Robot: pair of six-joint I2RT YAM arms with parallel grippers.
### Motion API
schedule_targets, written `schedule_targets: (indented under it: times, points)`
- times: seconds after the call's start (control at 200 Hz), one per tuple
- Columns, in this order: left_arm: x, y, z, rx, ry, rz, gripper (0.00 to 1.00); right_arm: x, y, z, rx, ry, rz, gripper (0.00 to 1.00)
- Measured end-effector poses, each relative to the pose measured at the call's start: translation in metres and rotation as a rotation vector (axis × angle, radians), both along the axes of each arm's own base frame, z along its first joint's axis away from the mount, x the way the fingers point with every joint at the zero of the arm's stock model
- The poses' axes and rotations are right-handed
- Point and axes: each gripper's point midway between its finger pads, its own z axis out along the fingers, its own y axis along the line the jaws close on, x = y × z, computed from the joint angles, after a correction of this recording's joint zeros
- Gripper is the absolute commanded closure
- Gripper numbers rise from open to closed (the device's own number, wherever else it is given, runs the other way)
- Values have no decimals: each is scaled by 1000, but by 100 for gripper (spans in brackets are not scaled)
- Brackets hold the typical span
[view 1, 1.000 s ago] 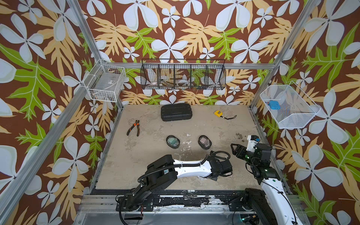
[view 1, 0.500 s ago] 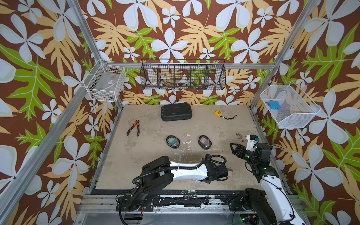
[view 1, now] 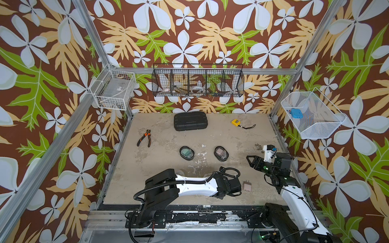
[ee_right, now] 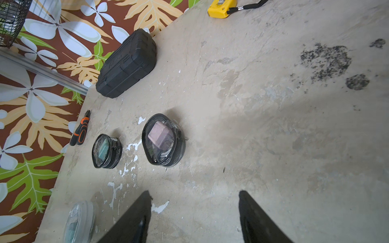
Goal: Pack away charging kits
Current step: Pick up the storage bag at the center of the board.
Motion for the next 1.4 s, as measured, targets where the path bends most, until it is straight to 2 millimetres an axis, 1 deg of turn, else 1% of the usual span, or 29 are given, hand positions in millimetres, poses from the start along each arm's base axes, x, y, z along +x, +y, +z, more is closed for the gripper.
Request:
schedule_targets:
  times: [0.095, 0.14, 0.23, 0.375, 0.45, 0.51, 0.581, 0.671, 0.741, 0.891, 1.001, 1.111, 1.211, 1.291, 1.396]
  points:
    - [-1, 5, 10, -30, -8, -6, 100, 0, 8, 3, -8, 1, 38, 38]
    - [-2, 7, 15, -47, -13, -17, 100, 0, 18, 4, -10, 8, 77, 41]
    - [-3, 13, 21, -75, -10, -35, 100, -3, 42, 3, -15, 29, 163, 44]
    - [0, 26, 30, -166, -5, -31, 100, -21, 76, -12, -34, 97, 273, 45]
    - [3, 34, 32, -223, -2, -16, 100, -30, 89, -21, -60, 132, 307, 47]
    - [5, 38, 34, -264, -6, -5, 100, -37, 95, -31, -84, 175, 315, 47]
    - [7, 40, 37, -326, -9, 0, 100, -44, 96, -42, -109, 215, 311, 49]
    - [7, 43, 35, -397, -2, 14, 100, -52, 89, -60, -147, 282, 277, 50]
    - [8, 44, 35, -444, -4, 23, 100, -59, 87, -69, -173, 322, 265, 50]
    - [5, 35, 35, -532, 7, 5, 100, -73, 100, -78, -227, 385, 288, 49]
    - [8, 30, 38, -598, 11, 4, 100, -79, 106, -80, -261, 411, 286, 51]
    - [11, 30, 37, -641, 18, 8, 100, -87, 100, -79, -299, 424, 242, 50]
    - [7, 25, 37, -667, 35, -9, 100, -90, 96, -78, -306, 428, 214, 52]
    - [6, 22, 36, -676, 44, -20, 100, -95, 92, -87, -323, 471, 194, 54]
    - [7, 19, 38, -679, 41, -29, 100, -105, 89, -102, -344, 539, 191, 55]
